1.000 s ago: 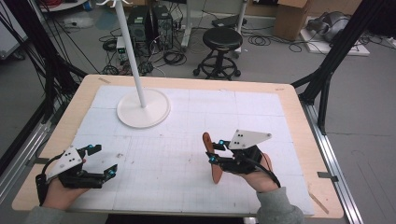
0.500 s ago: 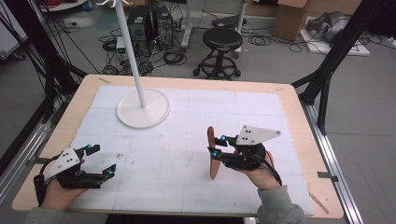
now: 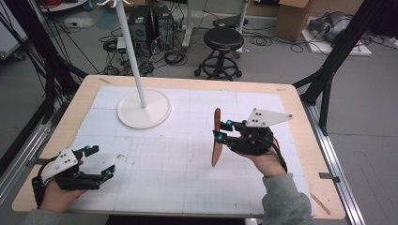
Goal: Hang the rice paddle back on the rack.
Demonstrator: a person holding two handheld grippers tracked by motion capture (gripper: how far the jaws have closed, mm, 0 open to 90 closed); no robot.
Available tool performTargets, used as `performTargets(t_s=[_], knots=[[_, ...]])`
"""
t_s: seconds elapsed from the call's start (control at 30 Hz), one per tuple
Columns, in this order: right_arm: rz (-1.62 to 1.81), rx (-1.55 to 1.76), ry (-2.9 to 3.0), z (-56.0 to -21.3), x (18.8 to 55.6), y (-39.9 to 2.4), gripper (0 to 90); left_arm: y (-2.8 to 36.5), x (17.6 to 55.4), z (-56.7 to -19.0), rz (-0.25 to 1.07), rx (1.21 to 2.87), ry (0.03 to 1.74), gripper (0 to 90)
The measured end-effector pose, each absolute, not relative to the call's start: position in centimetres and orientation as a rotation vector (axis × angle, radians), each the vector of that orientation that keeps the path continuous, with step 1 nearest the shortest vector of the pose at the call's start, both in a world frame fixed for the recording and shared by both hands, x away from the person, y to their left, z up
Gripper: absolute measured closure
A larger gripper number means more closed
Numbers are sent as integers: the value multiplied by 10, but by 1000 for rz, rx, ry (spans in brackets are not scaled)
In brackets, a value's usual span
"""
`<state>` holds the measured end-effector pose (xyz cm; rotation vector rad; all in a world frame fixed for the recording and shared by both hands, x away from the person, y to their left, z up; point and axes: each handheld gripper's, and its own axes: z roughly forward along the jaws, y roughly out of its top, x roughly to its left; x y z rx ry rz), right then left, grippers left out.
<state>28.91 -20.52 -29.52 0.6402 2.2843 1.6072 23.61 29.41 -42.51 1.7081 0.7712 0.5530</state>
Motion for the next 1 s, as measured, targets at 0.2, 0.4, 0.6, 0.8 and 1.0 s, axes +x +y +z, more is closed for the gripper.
performTargets(t_s=[0.2,0.4,0.6,0.8,1.0], knots=[[1587,626,2295,-285,304,-196,641,295,236,-424,548,1694,770,56],[1610,663,2273,-278,322,-188,641,295,237,-424,539,1689,760,56],[1606,633,2284,-269,333,-177,641,295,235,-422,529,1675,751,56],[1599,615,2284,-256,346,-167,641,296,238,-422,514,1660,755,56],[1598,617,2291,-248,359,-157,641,296,241,-421,498,1633,752,56]])
